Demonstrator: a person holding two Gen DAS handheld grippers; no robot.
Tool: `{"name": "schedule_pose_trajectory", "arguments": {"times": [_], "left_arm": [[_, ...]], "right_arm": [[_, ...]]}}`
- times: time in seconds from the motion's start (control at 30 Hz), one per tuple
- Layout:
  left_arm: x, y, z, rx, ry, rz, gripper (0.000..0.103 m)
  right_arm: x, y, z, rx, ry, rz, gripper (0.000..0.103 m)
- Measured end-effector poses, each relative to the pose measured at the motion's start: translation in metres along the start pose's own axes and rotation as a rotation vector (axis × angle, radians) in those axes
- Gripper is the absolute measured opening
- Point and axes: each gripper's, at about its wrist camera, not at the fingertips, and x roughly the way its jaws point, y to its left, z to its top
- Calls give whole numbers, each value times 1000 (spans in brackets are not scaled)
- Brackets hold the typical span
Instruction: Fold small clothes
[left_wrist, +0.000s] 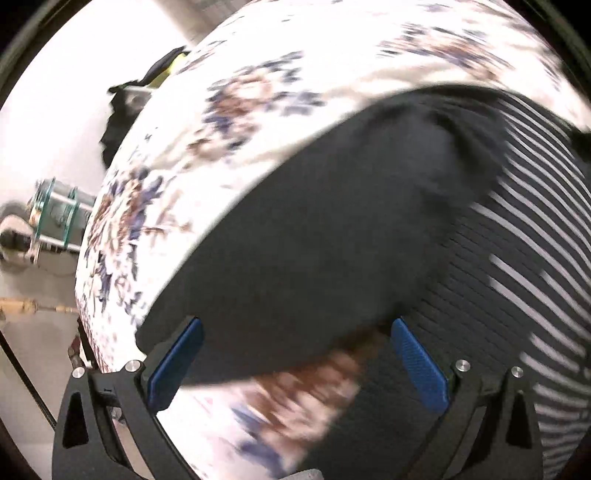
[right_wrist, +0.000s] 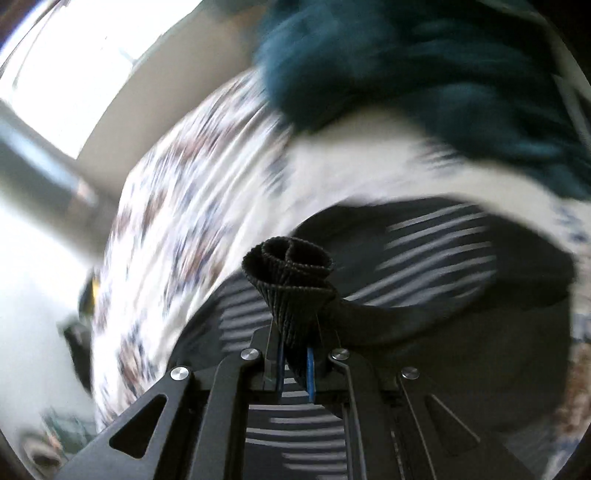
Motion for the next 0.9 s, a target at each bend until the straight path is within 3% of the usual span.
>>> {"name": "schedule_pose_trajectory", "arguments": {"times": [0.1, 0.17, 0.3, 0.43, 0.5, 0.53, 0.57, 0.6, 0.63, 0.7, 0.77, 0.9], "left_arm": [[18, 30, 15, -47, 0, 3, 103], [27, 46, 23, -62, 1, 1, 103], [39, 65, 31, -92, 5, -15, 103], [50, 78, 33, -108, 29, -29, 103], [51, 83, 32, -117, 36, -38, 103], [51, 86, 31, -120, 37, -41, 103], [51, 89, 30, -123, 38, -42, 103], [51, 90, 29, -123, 41, -45, 103], [51, 92, 28, -124, 46, -48, 103], [52, 94, 27, -123, 55, -53, 103], [54, 95, 26, -115, 60, -55, 103], [57, 99, 25, -99, 48, -39, 103]], "right_arm": [[76, 79, -34, -143, 90, -47, 9], [113, 109, -60, -193, 139, -74, 9], [155, 143, -94, -237, 182, -125, 9], [178, 151, -100, -314, 236, -170, 10], [167, 146, -94, -308, 291, -92, 22], [158, 138, -90, -249, 341, 28, 30], [147, 126, -87, -180, 368, 121, 47], [127, 107, -84, -87, 359, 186, 58], [107, 87, -80, -17, 315, 195, 58], [79, 54, -79, 56, 261, 120, 63], [67, 24, -82, 70, 247, -36, 64], [97, 21, -84, -15, 295, -96, 64]]}}
